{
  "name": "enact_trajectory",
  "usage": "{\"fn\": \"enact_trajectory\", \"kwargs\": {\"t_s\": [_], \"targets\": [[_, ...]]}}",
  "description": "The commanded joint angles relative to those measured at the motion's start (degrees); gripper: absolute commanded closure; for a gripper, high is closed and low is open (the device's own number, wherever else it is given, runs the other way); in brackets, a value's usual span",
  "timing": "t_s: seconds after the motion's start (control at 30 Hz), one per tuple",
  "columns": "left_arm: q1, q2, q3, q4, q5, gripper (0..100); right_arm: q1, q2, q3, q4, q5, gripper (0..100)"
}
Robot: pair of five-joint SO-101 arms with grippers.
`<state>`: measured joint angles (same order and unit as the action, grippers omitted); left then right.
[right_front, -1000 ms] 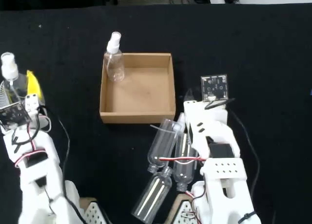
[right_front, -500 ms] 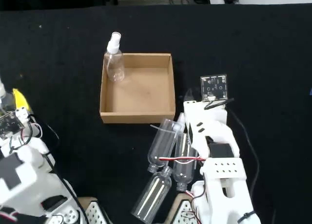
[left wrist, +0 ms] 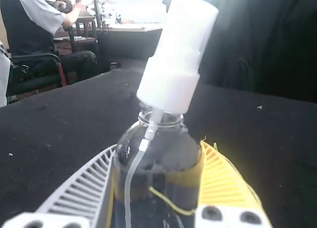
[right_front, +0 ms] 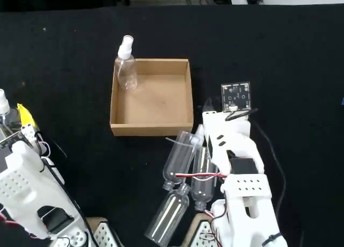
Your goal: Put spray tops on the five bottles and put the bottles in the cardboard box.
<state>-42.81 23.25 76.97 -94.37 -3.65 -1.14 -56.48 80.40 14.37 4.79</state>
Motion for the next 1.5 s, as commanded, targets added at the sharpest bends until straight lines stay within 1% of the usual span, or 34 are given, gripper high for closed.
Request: {"fn": "enact_trajectory", "kwargs": {"t_s": [0.0, 0.17, 0.27, 0.6, 0.67, 0.83, 1.03, 1.47], "targets": [[-1.45, 0.79, -0.75, -1.14, 0.53, 88, 1.41, -1.01, -0.31, -1.93, 0.44, 95.5], [-3.56, 0.26, -0.84, -1.14, 5.36, 74, 1.49, -1.01, -0.31, -1.93, 0.44, 95.5], [-3.91, 0.26, -1.01, -1.14, 5.63, 70, 1.41, -0.92, -0.31, -1.93, 0.44, 95.5], [-3.47, -0.26, -1.27, -1.93, 5.63, 70, 1.32, -0.75, -0.31, -1.93, 0.44, 95.5], [-3.38, -1.85, -0.48, -3.87, 5.63, 70, 1.32, -0.75, -0.31, -1.93, 0.44, 95.5], [-3.21, -7.21, 2.33, -3.96, 5.63, 70, 1.32, -0.75, -0.31, -1.93, 0.44, 95.5], [-3.21, -9.23, 2.51, 0.79, 5.63, 70, 1.32, -0.75, -0.31, -1.93, 0.44, 95.5], [-1.98, -8.70, 3.03, 1.14, 5.63, 70, 1.32, -0.92, -0.31, -1.93, 0.53, 95.5]]}}
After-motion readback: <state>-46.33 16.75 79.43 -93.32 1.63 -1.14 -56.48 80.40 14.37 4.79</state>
